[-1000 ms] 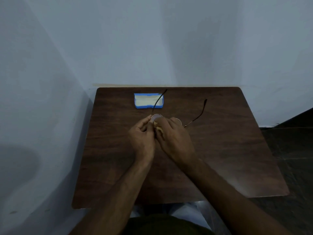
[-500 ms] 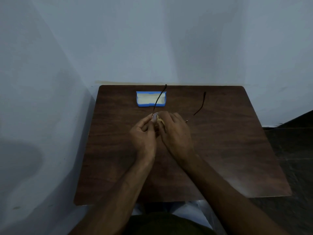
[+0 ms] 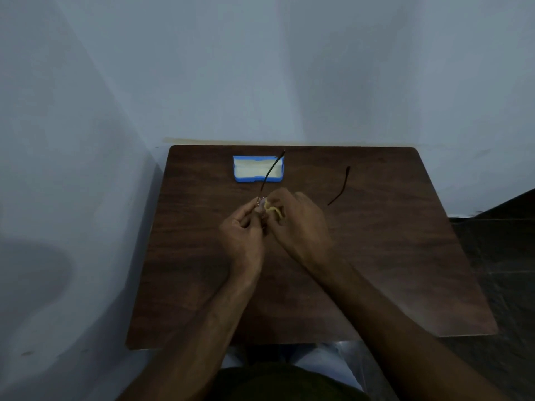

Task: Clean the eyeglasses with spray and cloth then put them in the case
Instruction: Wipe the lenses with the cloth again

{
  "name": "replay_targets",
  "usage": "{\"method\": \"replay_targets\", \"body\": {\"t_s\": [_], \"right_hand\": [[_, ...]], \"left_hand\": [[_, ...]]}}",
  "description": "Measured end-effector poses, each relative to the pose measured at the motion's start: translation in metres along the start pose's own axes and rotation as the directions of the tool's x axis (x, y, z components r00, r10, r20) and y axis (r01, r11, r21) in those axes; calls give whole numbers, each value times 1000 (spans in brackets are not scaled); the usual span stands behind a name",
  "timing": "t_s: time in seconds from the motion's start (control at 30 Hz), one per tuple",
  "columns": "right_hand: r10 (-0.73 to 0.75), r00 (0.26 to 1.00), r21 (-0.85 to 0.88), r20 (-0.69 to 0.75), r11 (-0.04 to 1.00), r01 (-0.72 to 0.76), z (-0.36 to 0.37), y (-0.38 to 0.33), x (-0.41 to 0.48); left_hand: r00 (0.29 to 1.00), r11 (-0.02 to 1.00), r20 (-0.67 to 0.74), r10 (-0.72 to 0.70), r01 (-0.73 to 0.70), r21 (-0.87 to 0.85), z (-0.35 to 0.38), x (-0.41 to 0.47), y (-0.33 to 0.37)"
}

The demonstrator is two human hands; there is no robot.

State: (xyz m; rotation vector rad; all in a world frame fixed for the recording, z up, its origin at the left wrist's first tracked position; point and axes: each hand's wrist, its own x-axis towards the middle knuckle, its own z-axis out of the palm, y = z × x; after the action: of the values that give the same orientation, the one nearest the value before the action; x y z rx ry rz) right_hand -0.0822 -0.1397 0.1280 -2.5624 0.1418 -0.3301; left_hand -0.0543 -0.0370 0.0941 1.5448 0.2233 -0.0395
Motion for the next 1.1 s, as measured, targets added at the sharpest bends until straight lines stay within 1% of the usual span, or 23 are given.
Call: {"method": "replay_targets", "body": {"t_s": [0.07, 0.1, 0.2, 0.23, 0.3, 0.33, 0.4, 0.5, 0.57, 0.63, 0.7, 0.77, 0.87, 0.93, 1.0, 1.07, 1.1], "right_hand": [[-10, 1000, -60, -14, 998, 9, -1, 1, 2], [-2, 1000, -52, -10, 999, 1, -1, -1, 3], [55, 998, 55, -10, 997, -54, 1, -6, 0], [58, 998, 65, -1, 996, -57, 1, -5, -3], [62, 997, 16, 42, 998, -63, 1, -2, -7], [56, 998, -17, 32, 998, -56, 0, -1, -7], [19, 999, -40, -39, 999, -21, 1, 0, -5], [51, 995, 35, -81, 998, -49, 2, -8, -5], [3, 997, 25, -76, 1000, -1, 0, -7, -9], [-70, 997, -60, -44, 996, 67, -1, -2, -10], [-85, 996, -99, -19, 992, 83, 0, 3, -9], [-106, 990, -73, -98, 992, 99, 2, 4, -13], [-116, 951, -34, -287, 993, 111, -7, 6, -28], [-68, 913, 36, -403, 995, 91, -16, 11, -38], [67, 874, 180, -481, 983, 24, -25, 15, -43], [226, 851, 344, -473, 937, -57, -31, 15, -43], [280, 848, 395, -450, 914, -93, -32, 16, -41]], "left_hand": [[1000, 1000, 1, -13, 13, -13, 1, -3, -1], [1000, 1000, 4, -11, 11, -7, 3, -4, -2], [1000, 1000, -10, -16, 16, 19, 2, -3, 1], [1000, 1000, -17, -15, 15, 20, 0, -3, 1], [1000, 1000, -26, -10, 10, 15, -2, -3, 1], [1000, 1000, -27, -2, 2, 12, -1, -4, 2], [1000, 1000, -15, 6, -6, 8, 0, -5, 4], [1000, 1000, -3, 7, -7, 5, 2, -2, 3], [1000, 1000, -14, 0, 0, 13, 1, -3, 3], [999, 999, -21, -28, 27, -34, 0, -4, 3], [998, 996, -22, -54, 53, -73, 2, -3, 3], [997, 995, -38, -68, 65, -82, 2, -2, 6], [994, 992, -78, -82, 73, -107, -1, 4, 9], [988, 978, -89, -129, 112, -173, -4, 5, 15], [984, 961, -84, -157, 132, -244, -6, 6, 18], [983, 955, -83, -161, 134, -263, -5, 5, 20], [984, 954, -82, -160, 133, -268, -5, 3, 21]]}}
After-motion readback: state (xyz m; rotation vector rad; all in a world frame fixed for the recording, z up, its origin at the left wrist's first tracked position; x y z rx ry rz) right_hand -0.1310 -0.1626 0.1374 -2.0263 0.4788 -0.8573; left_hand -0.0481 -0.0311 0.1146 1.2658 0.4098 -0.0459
